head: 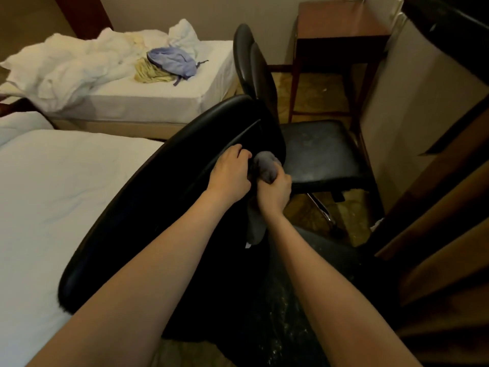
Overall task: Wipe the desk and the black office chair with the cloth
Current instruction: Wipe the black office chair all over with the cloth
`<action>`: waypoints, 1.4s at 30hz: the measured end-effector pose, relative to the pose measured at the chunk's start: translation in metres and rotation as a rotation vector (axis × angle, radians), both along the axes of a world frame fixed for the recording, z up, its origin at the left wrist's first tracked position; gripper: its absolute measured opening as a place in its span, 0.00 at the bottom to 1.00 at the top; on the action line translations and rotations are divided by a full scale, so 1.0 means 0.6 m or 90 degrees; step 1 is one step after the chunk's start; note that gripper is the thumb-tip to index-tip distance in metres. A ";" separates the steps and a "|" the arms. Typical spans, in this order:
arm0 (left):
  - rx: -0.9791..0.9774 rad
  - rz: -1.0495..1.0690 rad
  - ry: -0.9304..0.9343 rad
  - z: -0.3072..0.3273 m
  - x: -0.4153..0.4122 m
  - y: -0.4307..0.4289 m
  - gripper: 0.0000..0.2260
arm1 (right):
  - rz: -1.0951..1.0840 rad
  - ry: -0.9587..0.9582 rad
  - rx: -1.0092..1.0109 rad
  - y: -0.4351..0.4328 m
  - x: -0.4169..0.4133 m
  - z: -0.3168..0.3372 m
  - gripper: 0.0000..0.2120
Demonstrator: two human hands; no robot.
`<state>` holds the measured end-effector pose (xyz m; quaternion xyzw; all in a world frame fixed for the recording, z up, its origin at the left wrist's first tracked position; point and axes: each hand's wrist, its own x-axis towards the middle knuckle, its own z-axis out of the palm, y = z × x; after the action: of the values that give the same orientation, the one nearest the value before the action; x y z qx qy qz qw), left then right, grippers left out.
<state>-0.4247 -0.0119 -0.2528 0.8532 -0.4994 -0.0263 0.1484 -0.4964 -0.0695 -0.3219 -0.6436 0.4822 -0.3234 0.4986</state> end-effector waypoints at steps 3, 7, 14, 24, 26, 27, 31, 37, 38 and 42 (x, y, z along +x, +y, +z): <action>0.032 0.011 -0.072 -0.015 0.016 -0.040 0.25 | 0.048 0.001 -0.019 -0.024 0.028 -0.016 0.22; 0.126 0.019 -0.176 -0.034 0.032 -0.077 0.21 | 0.065 0.027 -0.053 -0.042 0.040 -0.070 0.23; 0.169 0.049 -0.269 -0.052 0.026 -0.128 0.20 | 0.010 0.093 0.079 -0.110 0.027 -0.118 0.18; 0.129 0.094 -0.287 -0.075 0.014 -0.143 0.17 | 0.024 -0.031 -0.051 -0.210 0.086 -0.050 0.17; 0.126 0.092 -0.300 -0.088 0.023 -0.141 0.16 | 0.029 -0.004 -0.007 -0.223 0.084 -0.084 0.14; 0.124 0.093 -0.303 -0.094 0.025 -0.140 0.16 | 0.032 0.021 0.007 -0.228 0.075 -0.104 0.13; 0.138 0.117 -0.318 -0.104 0.021 -0.145 0.15 | 0.126 0.131 0.097 -0.257 0.022 -0.192 0.15; 0.187 0.094 -0.325 -0.124 0.006 -0.171 0.22 | 0.232 0.295 0.075 -0.276 -0.007 -0.233 0.16; 0.201 0.088 -0.327 -0.129 0.002 -0.174 0.23 | 0.189 0.263 0.066 -0.276 0.000 -0.225 0.16; 0.245 0.070 -0.331 -0.142 0.002 -0.171 0.21 | 0.221 0.033 0.010 -0.291 0.037 -0.157 0.17</action>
<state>-0.4238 -0.1146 -0.3378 0.8696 -0.4594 0.1065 -0.1465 -0.4741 -0.2443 -0.4161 -0.7215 0.3788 -0.2122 0.5393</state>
